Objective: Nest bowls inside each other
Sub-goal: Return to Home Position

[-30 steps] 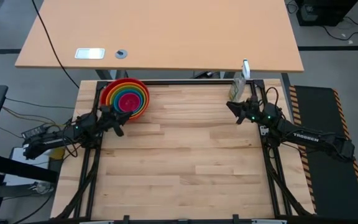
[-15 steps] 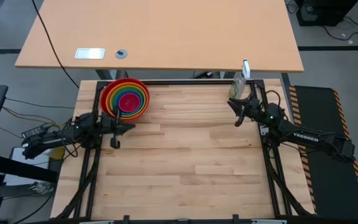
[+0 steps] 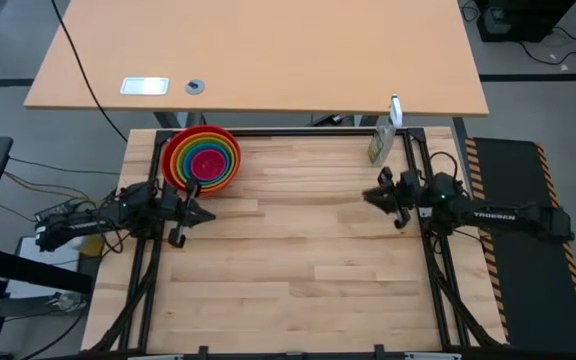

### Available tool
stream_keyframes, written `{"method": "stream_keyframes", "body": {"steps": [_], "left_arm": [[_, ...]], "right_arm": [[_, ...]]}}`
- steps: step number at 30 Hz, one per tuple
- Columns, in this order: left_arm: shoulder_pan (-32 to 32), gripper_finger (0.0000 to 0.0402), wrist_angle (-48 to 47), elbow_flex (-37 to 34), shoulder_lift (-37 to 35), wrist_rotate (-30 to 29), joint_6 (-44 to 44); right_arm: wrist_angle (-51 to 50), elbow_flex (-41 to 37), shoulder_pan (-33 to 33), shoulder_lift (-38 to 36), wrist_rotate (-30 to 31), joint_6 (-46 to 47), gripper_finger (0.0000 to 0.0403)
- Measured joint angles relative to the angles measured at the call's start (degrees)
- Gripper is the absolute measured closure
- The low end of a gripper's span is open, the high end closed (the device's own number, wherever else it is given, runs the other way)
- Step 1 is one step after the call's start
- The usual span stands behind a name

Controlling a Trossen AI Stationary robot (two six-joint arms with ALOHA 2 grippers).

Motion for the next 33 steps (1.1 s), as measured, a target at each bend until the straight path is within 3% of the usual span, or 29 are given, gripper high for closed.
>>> {"method": "stream_keyframes", "body": {"steps": [3,7,10,14,17,21,33], "left_arm": [[-2.55,0.0383,1.42,-0.01,-0.02,-5.51,-0.06],[-5.80,0.0383,1.53,-0.02,0.00,-10.74,1.61],[-7.51,0.0383,-0.67,-0.02,0.37,-14.88,3.21],[-8.49,0.0383,-4.64,-0.02,0.94,-18.69,3.27],[-8.50,0.0383,-6.87,-0.02,1.11,-18.78,3.10],[-8.50,0.0383,-7.72,-0.02,1.09,-18.84,3.06],[-8.50,0.0383,-6.91,-0.02,1.07,-18.80,2.57]], "right_arm": [[0.12,1.35,5.20,0.01,12.89,-0.72,0.0316],[-0.42,4.44,13.11,1.19,15.88,-9.14,0.0316],[-6.01,4.64,17.88,3.08,23.66,-10.91,0.0316],[-7.94,2.38,20.81,5.61,39.19,-12.52,0.0316],[-8.01,0.46,21.00,6.56,44.77,-14.88,0.0315],[-9.20,-0.10,20.98,6.45,46.06,-16.46,0.0315],[-8.86,-0.08,20.96,6.45,39.04,-16.21,0.0315]]}}
